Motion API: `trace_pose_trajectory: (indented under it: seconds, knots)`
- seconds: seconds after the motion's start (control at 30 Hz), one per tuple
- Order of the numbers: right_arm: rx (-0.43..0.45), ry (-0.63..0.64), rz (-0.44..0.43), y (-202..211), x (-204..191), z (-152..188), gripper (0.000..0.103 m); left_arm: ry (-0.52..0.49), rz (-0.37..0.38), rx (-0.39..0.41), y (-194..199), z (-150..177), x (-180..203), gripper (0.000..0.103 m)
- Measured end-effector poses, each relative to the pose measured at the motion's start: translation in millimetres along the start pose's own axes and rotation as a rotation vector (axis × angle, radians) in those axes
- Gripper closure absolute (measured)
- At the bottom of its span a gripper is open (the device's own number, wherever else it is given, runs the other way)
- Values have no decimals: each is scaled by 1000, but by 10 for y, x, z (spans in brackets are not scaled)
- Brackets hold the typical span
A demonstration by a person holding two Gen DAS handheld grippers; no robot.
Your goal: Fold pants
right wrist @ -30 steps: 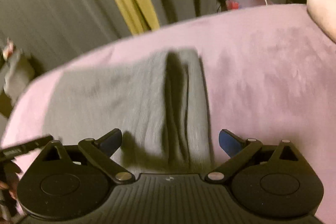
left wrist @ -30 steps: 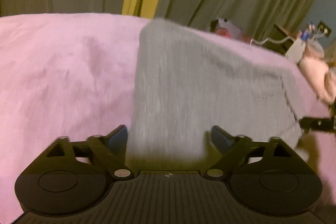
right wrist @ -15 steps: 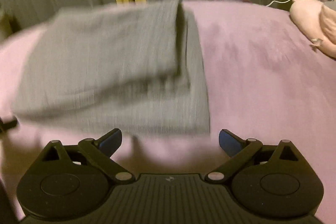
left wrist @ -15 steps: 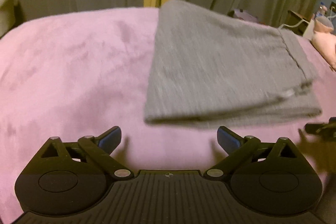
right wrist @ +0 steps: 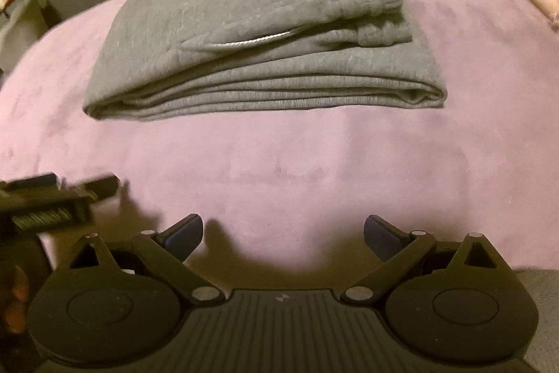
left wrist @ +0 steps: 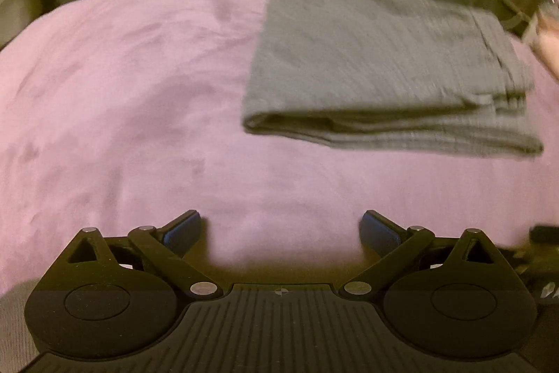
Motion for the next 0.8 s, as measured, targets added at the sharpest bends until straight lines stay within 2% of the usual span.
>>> trace_pose_trajectory:
  seconds: [0.1,0.23,0.53,0.67,0.8]
  knots:
    - [7,19,-8,-40,-24,-41,4,67,-8,40,94,-28,-128,1]
    - [-48,36,33,-204,-35,-40,4,93,-16,59,147,-29,-171,1]
    - [-33,24,34,-236,-70,-25,4,15,25,-61,-96,79,43,1]
    - [-22,57,45,-234,-105,-16,4,-22,20,-41,-137,108,134,0]
    - [45,-13,46,-242,-30,-82,3,-58,35,-8,-147,116,224,0]
Point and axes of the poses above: each gripper's, at about its wrist camera, not at the fingertips, and y roughly against the way its jaws point, x to its right, z to its underside, the point moved 6 cm from there along -y, roughly the way its jaws point, and after that the axes turned 12 degrees about y, right-handed, at the moved point
